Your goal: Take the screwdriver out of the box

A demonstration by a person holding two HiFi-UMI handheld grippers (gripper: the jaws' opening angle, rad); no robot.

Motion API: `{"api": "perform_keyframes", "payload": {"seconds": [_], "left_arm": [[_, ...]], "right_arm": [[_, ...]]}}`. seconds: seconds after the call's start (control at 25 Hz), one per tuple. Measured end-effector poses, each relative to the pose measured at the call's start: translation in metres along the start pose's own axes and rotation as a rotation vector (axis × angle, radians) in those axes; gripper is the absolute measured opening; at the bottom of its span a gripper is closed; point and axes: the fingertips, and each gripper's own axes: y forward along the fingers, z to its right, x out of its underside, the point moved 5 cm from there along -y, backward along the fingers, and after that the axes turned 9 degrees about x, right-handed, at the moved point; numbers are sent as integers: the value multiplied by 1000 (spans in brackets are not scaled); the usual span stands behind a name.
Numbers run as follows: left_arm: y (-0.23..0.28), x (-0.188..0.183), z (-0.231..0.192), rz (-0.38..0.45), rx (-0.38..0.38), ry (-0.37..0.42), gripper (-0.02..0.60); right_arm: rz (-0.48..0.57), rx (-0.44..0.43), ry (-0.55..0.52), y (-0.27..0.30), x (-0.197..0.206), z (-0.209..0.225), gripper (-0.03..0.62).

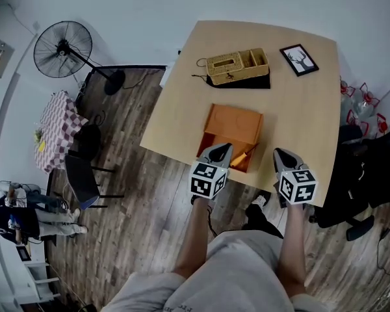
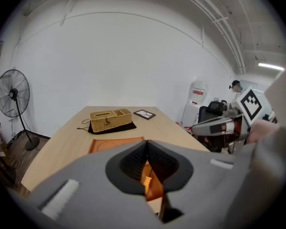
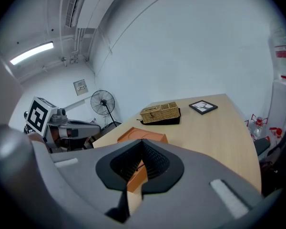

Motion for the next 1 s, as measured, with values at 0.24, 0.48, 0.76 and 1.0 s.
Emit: {"api": "perform_keyframes", "payload": {"seconds": [0.24, 0.48, 0.76, 1.0], "left_arm": [[45, 30, -13, -149, 51, -12, 55], [78, 55, -19, -288, 87, 38, 55], [96, 63, -15, -414, 121, 157, 55], [104, 69, -14, -478, 162, 197, 55]], "right_arm": [[-18, 7, -35, 31, -8, 2, 2], [-34, 16, -28, 50, -13, 17, 2], [-77, 32, -51, 73, -7, 28, 2], [-93, 28, -80, 84, -7, 28, 2]]}}
